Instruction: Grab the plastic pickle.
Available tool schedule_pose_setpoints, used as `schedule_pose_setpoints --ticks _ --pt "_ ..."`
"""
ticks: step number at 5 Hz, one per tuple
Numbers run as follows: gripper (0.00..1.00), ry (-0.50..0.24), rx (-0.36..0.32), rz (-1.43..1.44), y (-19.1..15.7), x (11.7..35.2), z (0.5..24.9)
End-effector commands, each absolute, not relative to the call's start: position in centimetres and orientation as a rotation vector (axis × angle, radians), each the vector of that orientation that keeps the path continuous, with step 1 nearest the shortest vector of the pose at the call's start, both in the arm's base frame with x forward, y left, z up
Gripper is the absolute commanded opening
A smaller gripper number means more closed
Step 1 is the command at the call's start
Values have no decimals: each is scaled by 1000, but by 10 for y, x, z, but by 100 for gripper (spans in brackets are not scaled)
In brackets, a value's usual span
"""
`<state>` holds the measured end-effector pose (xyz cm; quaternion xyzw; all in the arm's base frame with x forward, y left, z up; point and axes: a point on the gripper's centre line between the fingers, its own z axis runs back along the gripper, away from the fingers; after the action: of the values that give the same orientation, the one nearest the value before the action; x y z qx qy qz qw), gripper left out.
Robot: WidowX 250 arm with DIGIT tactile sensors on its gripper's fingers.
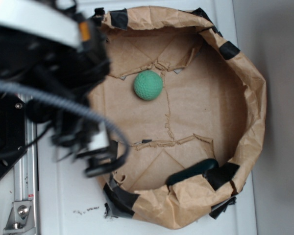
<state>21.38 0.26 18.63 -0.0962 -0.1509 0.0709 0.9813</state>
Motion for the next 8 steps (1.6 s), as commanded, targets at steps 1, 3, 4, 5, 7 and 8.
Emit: schedule_pose_setpoints --ticks 1,3,4,5,7,8 --pt "100 -327 -393 146 3 272 128" --pt "100 -407 -240 -209 -48 287 103" --pt "100 -453 -110 -337 -59 297 90" --pt "100 -454 -132 -368 -68 303 85" --pt "100 -405 -169 -384 -86 299 60" --pt "100 -412 -193 -403 -102 300 51"
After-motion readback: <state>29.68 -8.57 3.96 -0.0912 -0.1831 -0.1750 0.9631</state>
